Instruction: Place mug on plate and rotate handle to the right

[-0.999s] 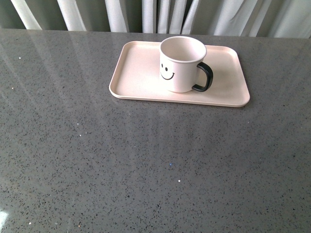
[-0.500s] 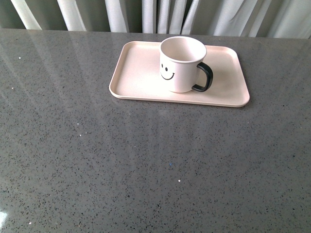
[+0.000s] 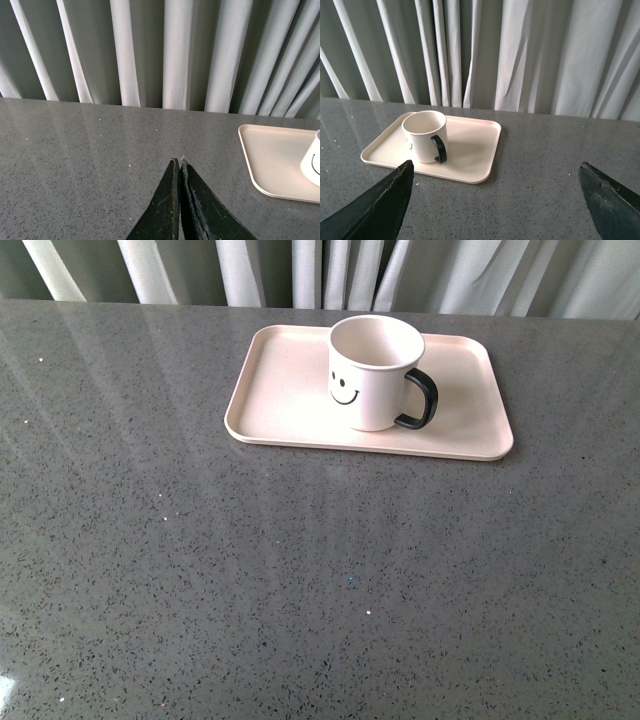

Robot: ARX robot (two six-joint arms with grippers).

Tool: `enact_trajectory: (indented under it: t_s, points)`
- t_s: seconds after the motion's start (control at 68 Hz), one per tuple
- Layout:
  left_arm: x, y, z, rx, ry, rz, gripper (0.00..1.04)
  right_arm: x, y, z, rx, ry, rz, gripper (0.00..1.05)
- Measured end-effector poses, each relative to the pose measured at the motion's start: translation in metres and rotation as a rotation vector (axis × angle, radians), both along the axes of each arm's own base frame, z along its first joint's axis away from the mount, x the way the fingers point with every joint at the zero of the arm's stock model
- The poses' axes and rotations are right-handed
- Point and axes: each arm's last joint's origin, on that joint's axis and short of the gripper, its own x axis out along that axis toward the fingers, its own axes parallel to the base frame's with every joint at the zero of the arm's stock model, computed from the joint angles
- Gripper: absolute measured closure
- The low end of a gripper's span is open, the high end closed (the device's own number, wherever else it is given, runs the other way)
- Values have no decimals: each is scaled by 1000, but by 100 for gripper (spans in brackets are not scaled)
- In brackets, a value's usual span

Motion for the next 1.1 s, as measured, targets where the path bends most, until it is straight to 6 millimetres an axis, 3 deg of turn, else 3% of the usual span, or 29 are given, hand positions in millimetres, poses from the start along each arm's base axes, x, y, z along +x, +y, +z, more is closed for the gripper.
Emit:
enact_trajectory:
  t_s: [1.102]
  points:
    - [-37,0,6,1,-22,0,103,0,0,0,0,0,0,9]
